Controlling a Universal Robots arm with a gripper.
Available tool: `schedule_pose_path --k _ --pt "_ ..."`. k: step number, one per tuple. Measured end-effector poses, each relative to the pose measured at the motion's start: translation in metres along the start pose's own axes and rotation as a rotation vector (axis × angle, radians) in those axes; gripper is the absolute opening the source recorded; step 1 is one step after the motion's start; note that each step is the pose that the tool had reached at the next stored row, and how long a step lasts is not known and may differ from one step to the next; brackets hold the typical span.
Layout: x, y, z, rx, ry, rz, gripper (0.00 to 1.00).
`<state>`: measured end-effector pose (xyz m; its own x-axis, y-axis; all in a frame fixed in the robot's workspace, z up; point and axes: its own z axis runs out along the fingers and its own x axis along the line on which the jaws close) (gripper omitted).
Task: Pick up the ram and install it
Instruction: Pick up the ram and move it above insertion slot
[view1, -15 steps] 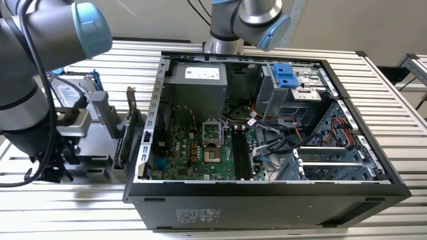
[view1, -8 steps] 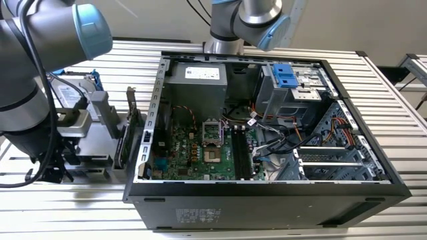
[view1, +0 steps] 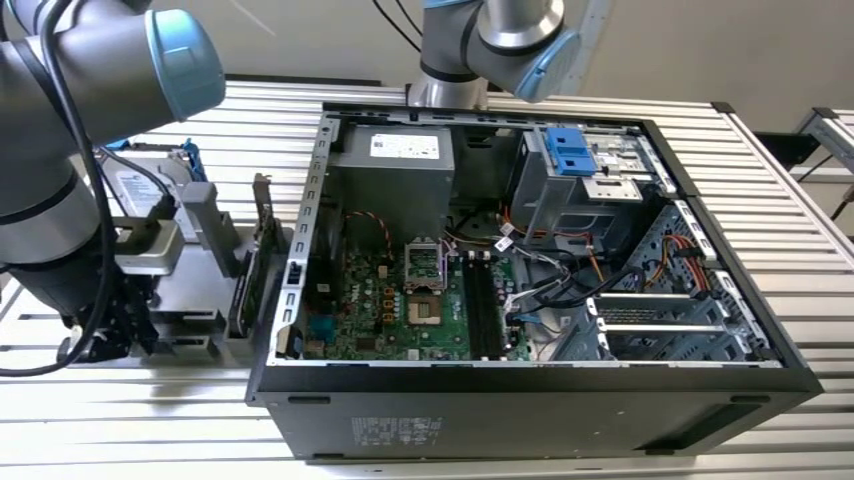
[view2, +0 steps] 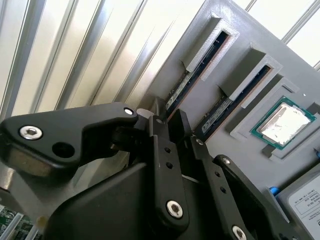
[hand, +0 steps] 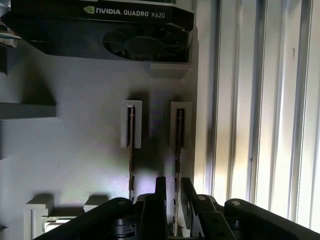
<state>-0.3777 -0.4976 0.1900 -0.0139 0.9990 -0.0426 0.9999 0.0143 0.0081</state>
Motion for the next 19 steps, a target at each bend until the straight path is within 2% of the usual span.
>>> schedule_pose_path --k 5,6,19 --pt "0.0000 0.0000 0.0001 -0.0001 0.0001 0.000 1.00" --pt "-0.0001 0.0000 0.0001 0.0000 0.0000 0.000 0.00" --pt "-0.0003 0.0000 0.0002 -0.0001 0.0001 0.000 0.00"
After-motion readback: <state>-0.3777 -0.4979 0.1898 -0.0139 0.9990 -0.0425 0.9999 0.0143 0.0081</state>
